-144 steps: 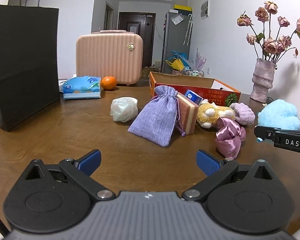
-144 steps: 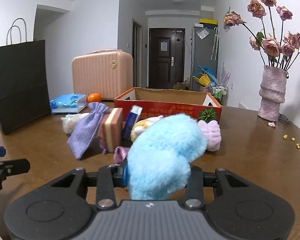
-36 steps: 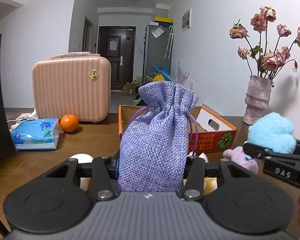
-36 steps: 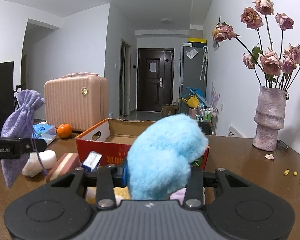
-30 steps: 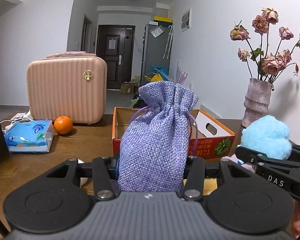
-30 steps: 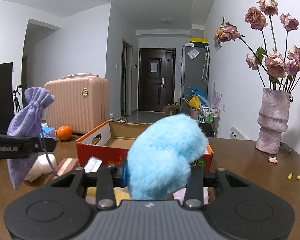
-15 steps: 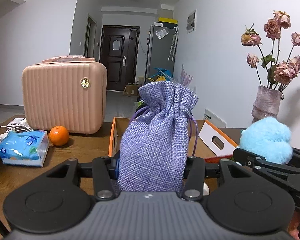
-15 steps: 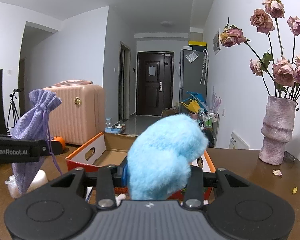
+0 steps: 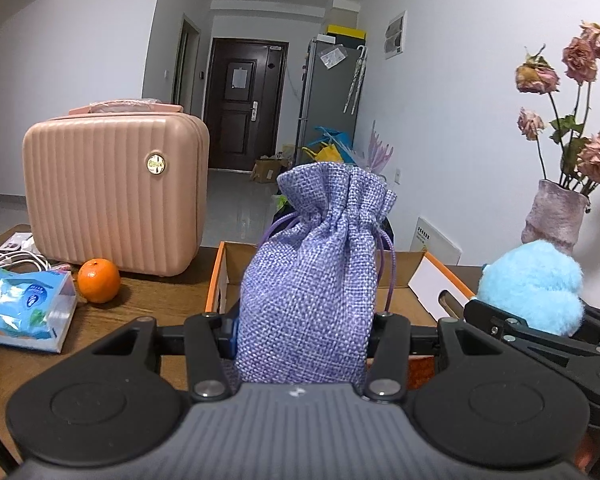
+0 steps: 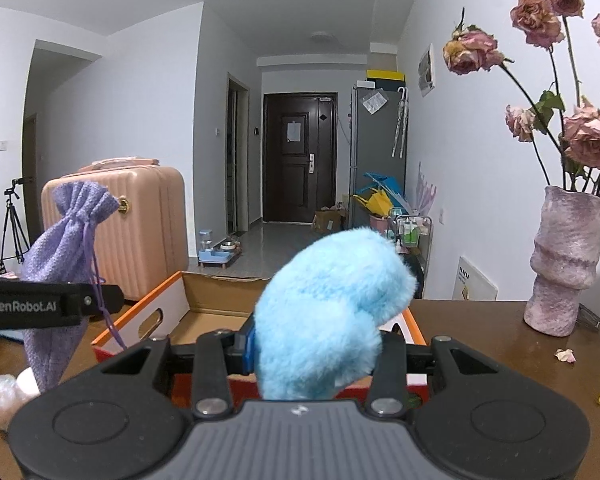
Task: Organize soft objects
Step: 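Carry the pouch and blue plush over the cardboard box and release both, then withdraw both tools from the box back toward the table items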
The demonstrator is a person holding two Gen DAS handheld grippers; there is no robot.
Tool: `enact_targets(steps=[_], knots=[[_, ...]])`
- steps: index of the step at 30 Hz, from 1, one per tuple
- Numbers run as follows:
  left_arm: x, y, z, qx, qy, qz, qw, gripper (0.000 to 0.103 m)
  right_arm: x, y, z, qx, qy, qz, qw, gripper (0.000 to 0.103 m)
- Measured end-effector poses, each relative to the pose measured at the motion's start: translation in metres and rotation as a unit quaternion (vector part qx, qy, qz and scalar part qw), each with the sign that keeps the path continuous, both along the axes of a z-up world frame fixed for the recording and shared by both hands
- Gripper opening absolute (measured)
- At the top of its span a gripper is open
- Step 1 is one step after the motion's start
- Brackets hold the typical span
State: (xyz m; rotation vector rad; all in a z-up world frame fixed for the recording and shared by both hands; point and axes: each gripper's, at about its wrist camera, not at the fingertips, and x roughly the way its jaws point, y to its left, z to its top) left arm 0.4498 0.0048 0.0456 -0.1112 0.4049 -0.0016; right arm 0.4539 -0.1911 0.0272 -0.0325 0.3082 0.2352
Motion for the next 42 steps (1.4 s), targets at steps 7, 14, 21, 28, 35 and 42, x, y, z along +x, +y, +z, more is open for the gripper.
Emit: enact_targets(steps=[7, 14, 21, 28, 35, 42], knots=[[0.031, 0.001, 0.002, -0.002, 0.003, 0.006, 1.0000, 0.048, 0.031, 0.006, -0.002, -0.004, 0.012, -0.003, 1.000, 0.039], [0.066, 0.001, 0.001, 0.002, 0.023, 0.017, 0.9996, 0.048, 0.062, 0.016, -0.004, -0.012, 0.025, -0.006, 1.000, 0.039], [0.101, -0.001, -0.006, 0.017, 0.047, 0.031, 0.9983, 0.048, 0.091, 0.023, -0.011, -0.022, 0.049, -0.009, 0.999, 0.039], [0.122, 0.002, -0.014, 0.011, 0.078, 0.027, 0.9965, 0.066, 0.118, 0.030, -0.022, -0.032, 0.079, -0.018, 0.996, 0.047], [0.116, 0.003, -0.010, 0.020, 0.058, 0.043, 0.9972, 0.103, 0.127, 0.025, -0.028, -0.030, 0.089, -0.053, 0.994, 0.096], [0.114, 0.008, -0.008, 0.021, 0.062, 0.057, 0.9962, 0.103, 0.134, 0.014, -0.029, -0.020, 0.106, -0.080, 0.991, 0.103]])
